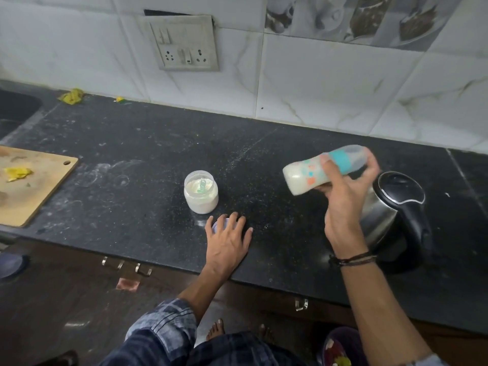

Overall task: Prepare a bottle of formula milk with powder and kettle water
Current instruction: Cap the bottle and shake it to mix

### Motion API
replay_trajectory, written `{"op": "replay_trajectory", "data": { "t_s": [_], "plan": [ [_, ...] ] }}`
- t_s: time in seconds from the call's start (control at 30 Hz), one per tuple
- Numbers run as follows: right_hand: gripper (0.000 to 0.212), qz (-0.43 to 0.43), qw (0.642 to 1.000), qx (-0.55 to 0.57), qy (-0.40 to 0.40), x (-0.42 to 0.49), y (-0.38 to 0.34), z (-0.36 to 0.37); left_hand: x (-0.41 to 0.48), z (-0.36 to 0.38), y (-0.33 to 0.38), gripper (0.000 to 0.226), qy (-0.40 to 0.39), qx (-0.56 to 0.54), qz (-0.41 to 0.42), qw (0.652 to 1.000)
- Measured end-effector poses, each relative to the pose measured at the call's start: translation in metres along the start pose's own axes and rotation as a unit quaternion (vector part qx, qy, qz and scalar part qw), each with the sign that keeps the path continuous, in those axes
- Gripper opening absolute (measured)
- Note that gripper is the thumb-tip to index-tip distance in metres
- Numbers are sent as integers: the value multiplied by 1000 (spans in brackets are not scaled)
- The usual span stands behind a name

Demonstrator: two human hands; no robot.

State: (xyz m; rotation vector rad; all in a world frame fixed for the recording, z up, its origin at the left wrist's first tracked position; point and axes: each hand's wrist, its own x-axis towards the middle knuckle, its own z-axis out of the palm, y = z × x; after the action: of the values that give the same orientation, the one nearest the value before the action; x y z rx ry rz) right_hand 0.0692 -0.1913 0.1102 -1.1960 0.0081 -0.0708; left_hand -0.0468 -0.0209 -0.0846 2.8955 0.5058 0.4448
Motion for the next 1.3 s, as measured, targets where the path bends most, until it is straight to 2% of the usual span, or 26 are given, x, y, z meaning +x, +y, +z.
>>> {"op": "replay_trajectory", "data": {
  "t_s": [0.07,0.1,0.2,0.23,0.37,0.5,0.53,0.63,0.67,0.77,0.8,0.93,1.07,1.2,1.3],
  "plan": [
    [77,-22,997,45,61,2,-1,-1,0,1,0,34,7,2,0,1000],
    [76,-17,997,43,62,2,-2,0,0,2,-1,35,9,2,3,1000],
    [71,19,999,-24,-30,0,-1,0,-1,3,-2,35,15,1,8,1000],
    [72,13,999,-23,-36,-3,-2,0,-1,2,-1,35,18,2,6,1000],
    [75,-22,996,58,70,-2,-7,7,-1,1,1,34,14,5,0,1000],
    [71,6,999,-19,-33,-5,-6,6,-1,-2,0,35,8,1,6,1000],
    [73,-4,999,-12,-32,-6,-7,6,-1,-3,1,35,9,1,4,1000],
    [79,-33,997,50,54,-2,-6,5,-2,-3,2,34,10,3,0,1000],
    [78,-24,997,48,58,-1,-7,6,-2,-3,1,35,10,4,1,1000],
    [70,24,998,-42,-32,-1,-2,0,-2,-3,0,35,4,2,5,1000],
    [70,22,998,-42,-36,-3,-3,-1,-2,-3,0,35,3,1,4,1000],
    [73,-16,997,33,61,-1,-6,1,-2,-4,1,37,-4,3,-3,1000],
    [66,13,999,-34,-31,-4,-4,0,-2,-4,1,36,0,0,2,1000],
    [78,-44,997,42,51,-3,-9,4,-2,-1,0,35,5,3,-2,1000],
    [73,6,1000,-6,13,-2,-6,4,-2,2,-2,35,6,1,3,1000]
  ]
}}
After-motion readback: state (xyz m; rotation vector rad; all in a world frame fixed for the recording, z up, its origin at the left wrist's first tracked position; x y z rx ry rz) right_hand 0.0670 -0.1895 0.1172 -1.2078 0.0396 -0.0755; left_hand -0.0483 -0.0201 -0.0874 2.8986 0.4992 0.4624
